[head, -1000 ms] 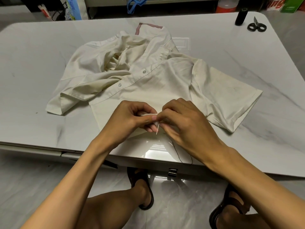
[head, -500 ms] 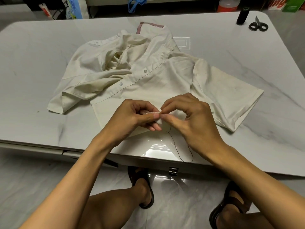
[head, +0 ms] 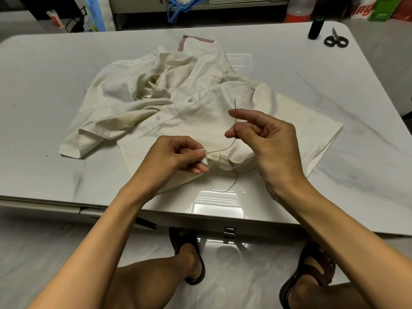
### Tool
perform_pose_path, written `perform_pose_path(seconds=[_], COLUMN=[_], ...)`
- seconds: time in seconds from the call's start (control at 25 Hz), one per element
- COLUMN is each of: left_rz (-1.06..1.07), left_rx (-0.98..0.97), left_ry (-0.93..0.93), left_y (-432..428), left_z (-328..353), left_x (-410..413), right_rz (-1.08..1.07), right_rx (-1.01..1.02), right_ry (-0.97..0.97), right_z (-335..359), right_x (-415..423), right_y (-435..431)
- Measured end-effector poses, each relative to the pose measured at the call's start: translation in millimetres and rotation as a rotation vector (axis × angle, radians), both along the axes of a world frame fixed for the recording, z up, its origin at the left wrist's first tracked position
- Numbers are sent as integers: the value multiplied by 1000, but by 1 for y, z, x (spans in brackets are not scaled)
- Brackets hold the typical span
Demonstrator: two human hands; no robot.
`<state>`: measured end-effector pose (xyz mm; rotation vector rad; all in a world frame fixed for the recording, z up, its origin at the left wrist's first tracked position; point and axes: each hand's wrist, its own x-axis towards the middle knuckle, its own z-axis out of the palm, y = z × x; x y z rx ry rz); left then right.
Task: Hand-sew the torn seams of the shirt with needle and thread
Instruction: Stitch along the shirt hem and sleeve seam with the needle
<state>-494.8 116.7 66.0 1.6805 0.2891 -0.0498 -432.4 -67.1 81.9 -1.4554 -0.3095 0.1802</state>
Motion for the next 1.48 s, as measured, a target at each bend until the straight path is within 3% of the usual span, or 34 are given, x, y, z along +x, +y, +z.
perform_pose_path(seconds=[0.44, 0.6, 0.88, 1.2, 1.36, 1.48], left_rz=[127, 174, 316, 424, 418, 358], left_rx=[14, -22, -35, 65, 61, 61], left_ry=[8, 1, 17, 40, 22, -41], left_y=[3, 0, 0, 1, 2, 3], left_z=[-11, -18, -38, -51, -50, -47], left_x=[8, 7, 8, 17, 17, 9], right_rz=[154, 298, 608, 944, 908, 651], right_rx=[68, 102, -31, 21, -51, -210], right_ry=[-56, 148, 458, 683, 626, 423], right_z=[38, 66, 96, 101, 91, 61], right_x=[-21, -34, -54, -55, -55, -57], right_y=[-15, -37, -77, -104, -101, -81])
